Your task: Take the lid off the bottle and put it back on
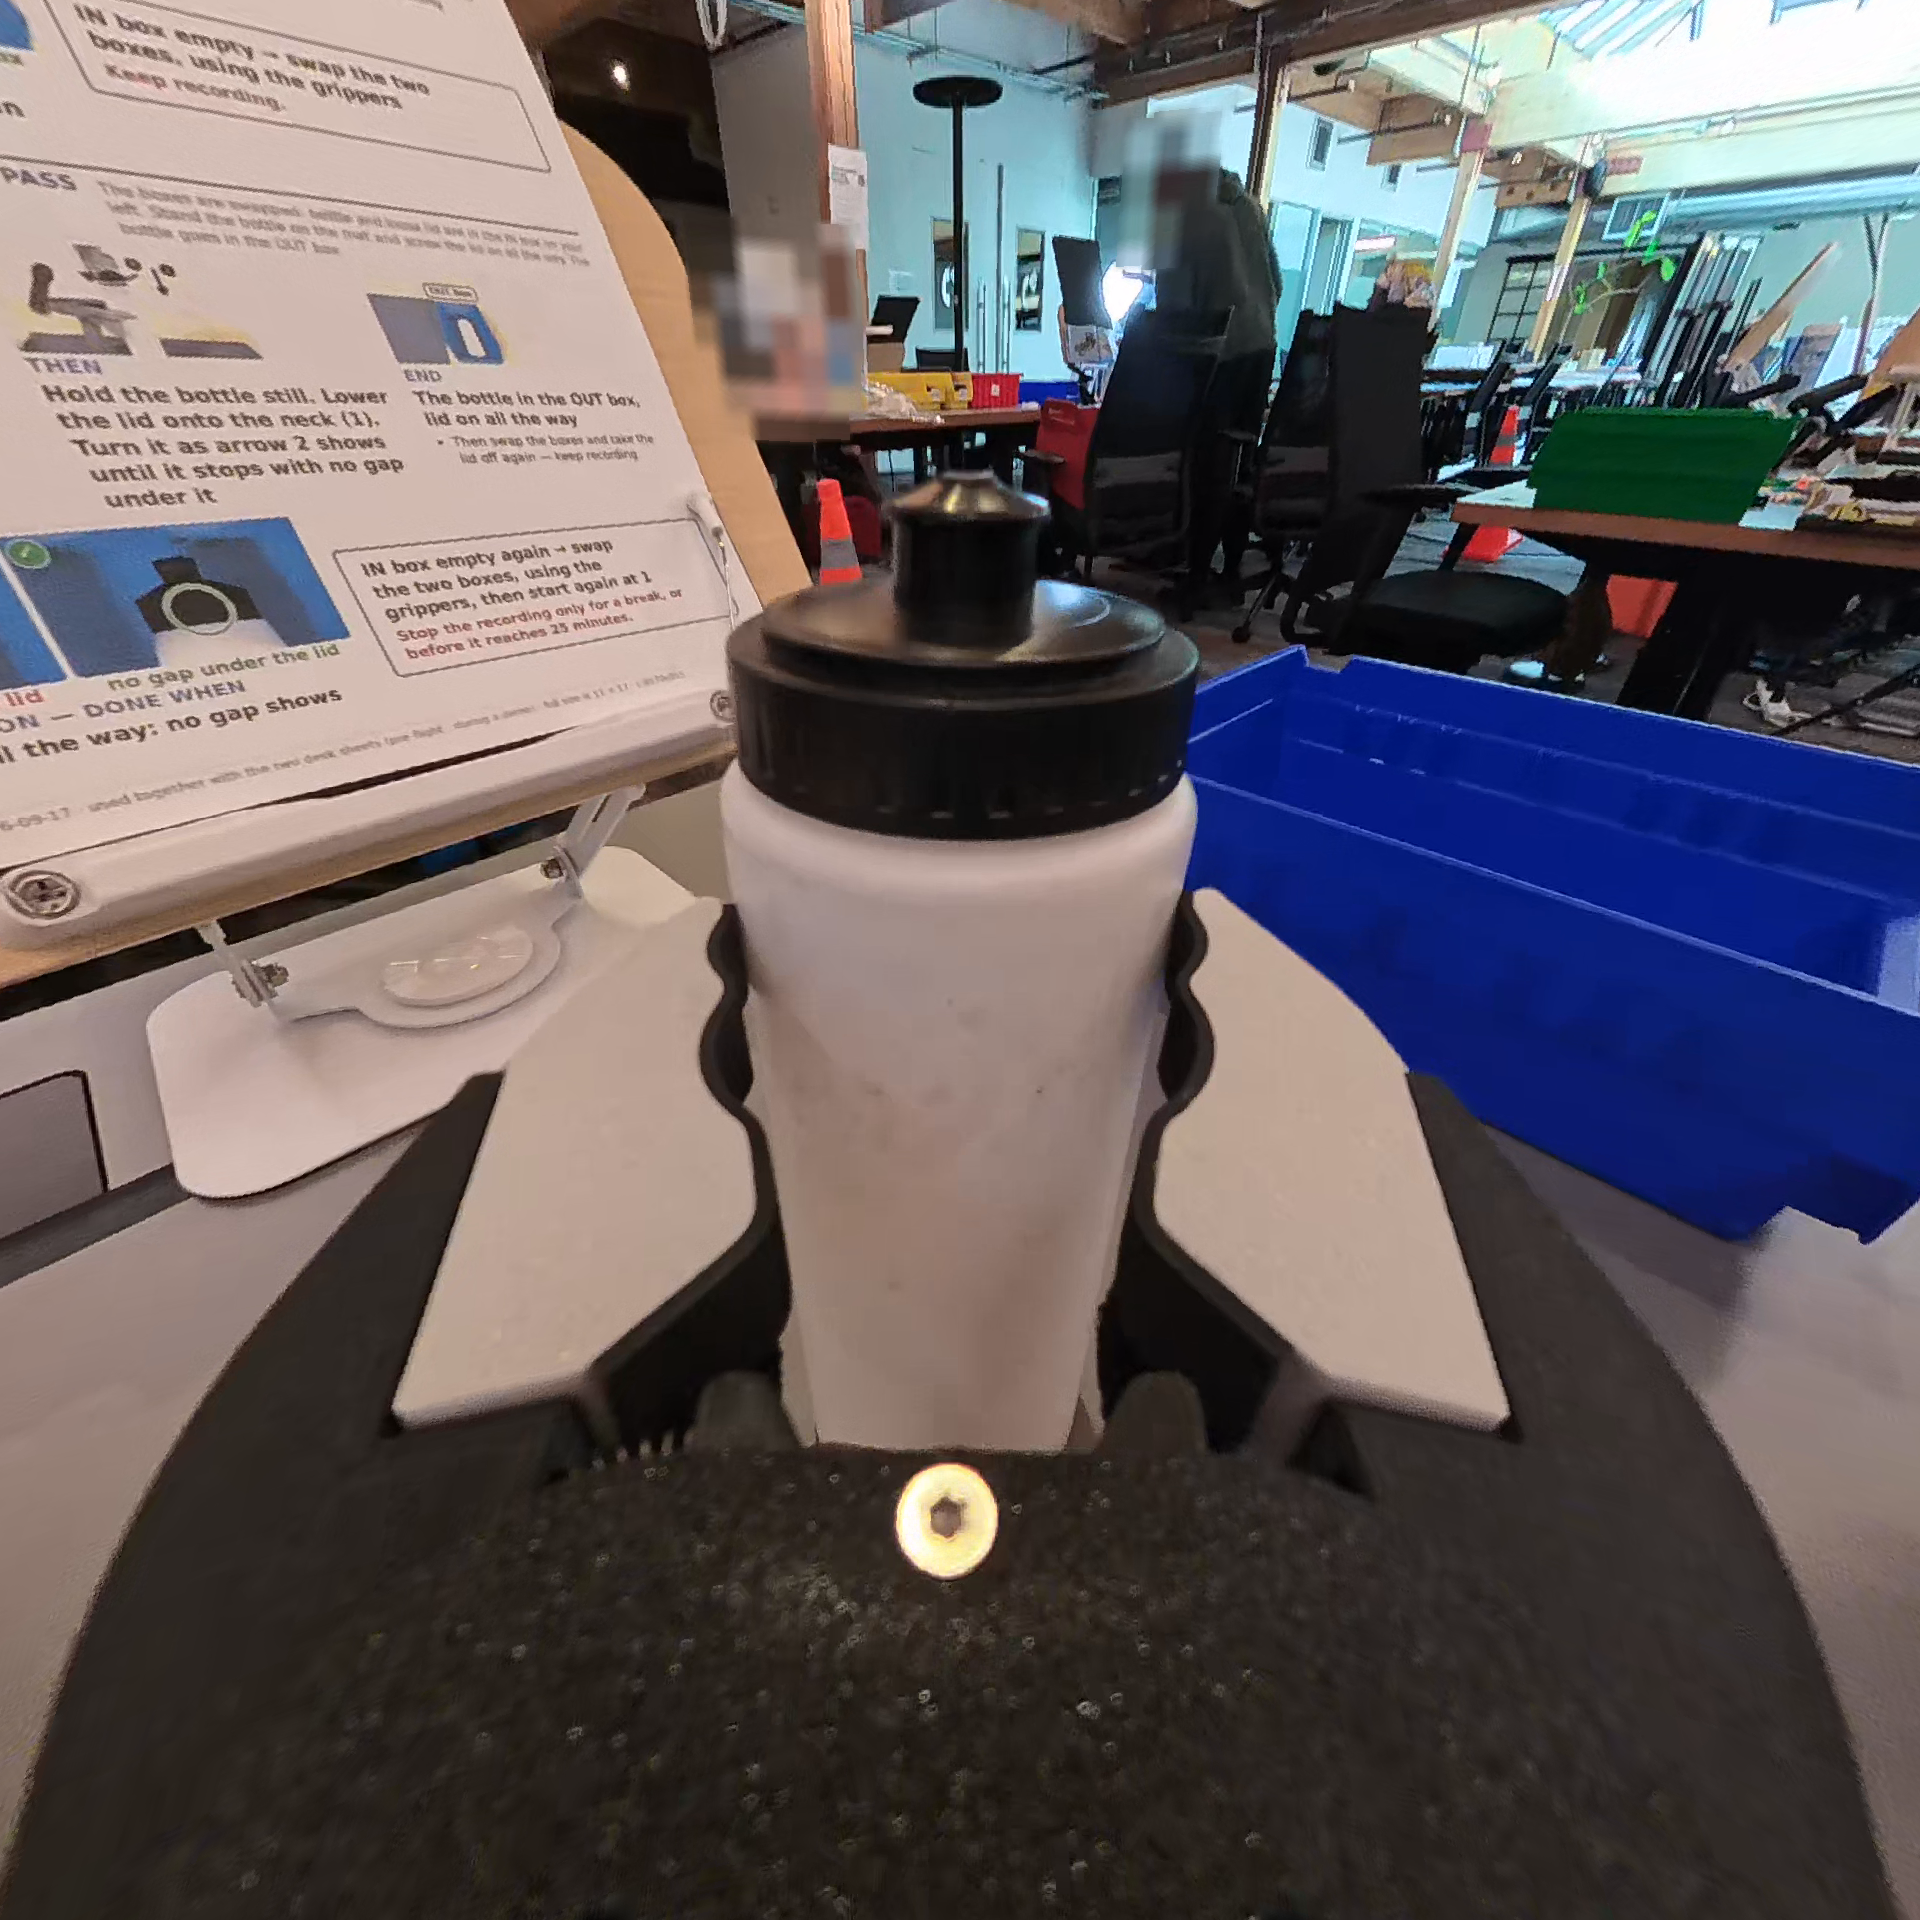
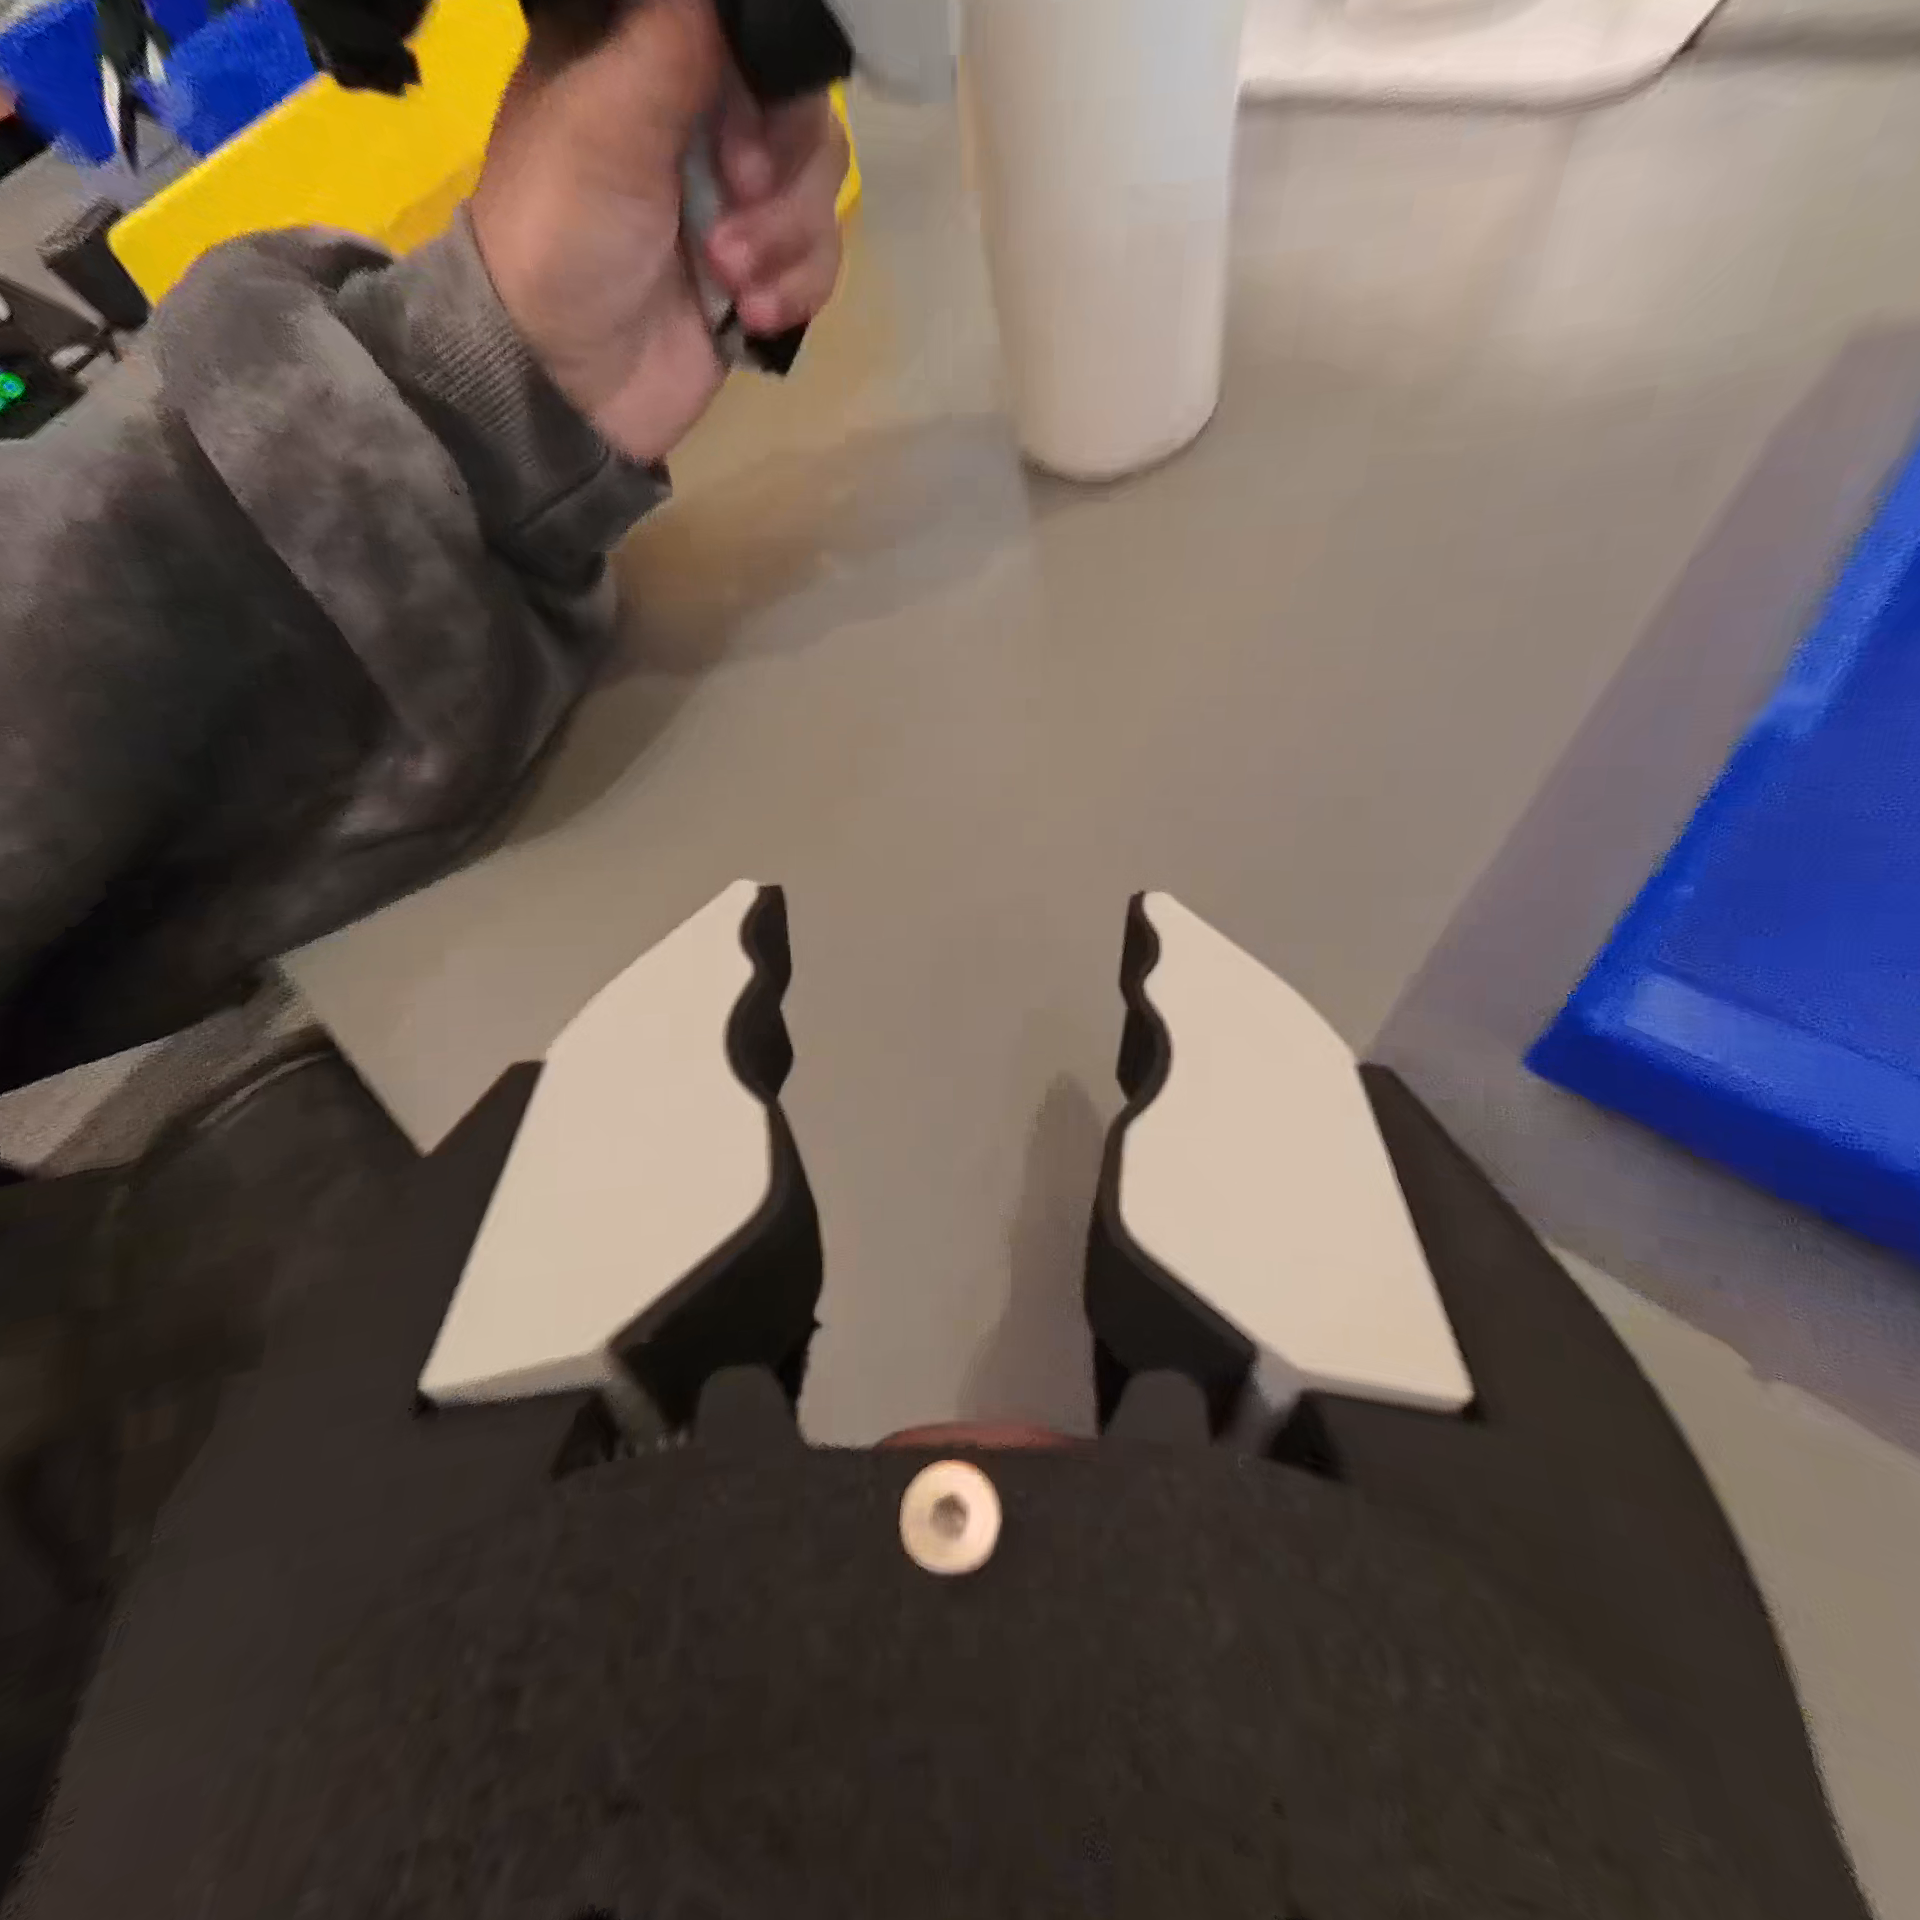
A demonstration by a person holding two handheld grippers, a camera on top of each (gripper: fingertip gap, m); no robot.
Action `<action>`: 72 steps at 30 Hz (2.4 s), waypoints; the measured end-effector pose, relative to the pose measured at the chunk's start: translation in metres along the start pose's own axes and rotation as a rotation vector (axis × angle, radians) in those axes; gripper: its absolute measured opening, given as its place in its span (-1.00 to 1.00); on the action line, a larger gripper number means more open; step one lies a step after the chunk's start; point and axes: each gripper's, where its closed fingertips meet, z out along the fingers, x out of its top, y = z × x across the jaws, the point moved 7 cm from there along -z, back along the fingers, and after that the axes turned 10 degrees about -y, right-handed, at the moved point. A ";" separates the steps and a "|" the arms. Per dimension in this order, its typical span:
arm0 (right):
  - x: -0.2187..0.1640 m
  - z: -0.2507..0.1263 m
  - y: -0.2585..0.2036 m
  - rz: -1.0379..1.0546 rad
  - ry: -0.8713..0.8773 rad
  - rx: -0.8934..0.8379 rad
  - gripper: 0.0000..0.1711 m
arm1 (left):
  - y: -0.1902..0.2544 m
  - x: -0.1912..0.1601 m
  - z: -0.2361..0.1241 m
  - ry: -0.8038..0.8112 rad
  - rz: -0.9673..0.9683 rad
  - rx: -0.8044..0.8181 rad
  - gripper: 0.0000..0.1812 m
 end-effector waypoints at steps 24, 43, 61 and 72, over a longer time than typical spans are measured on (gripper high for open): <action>0.292 0.096 -0.001 -0.512 -0.618 -0.127 -0.04 | 0.001 -0.010 -0.005 0.127 -0.009 0.110 -0.16; 0.305 0.108 0.002 -0.804 -0.909 -0.054 -0.17 | -0.006 -0.011 -0.001 0.113 -0.016 0.072 -0.19; 0.312 0.103 -0.014 -1.295 -0.914 0.065 0.00 | -0.003 -0.013 0.000 0.142 0.004 0.014 -0.18; 0.253 0.101 0.009 -0.173 0.070 -0.052 0.14 | -0.002 -0.014 -0.001 0.145 -0.009 0.050 -0.18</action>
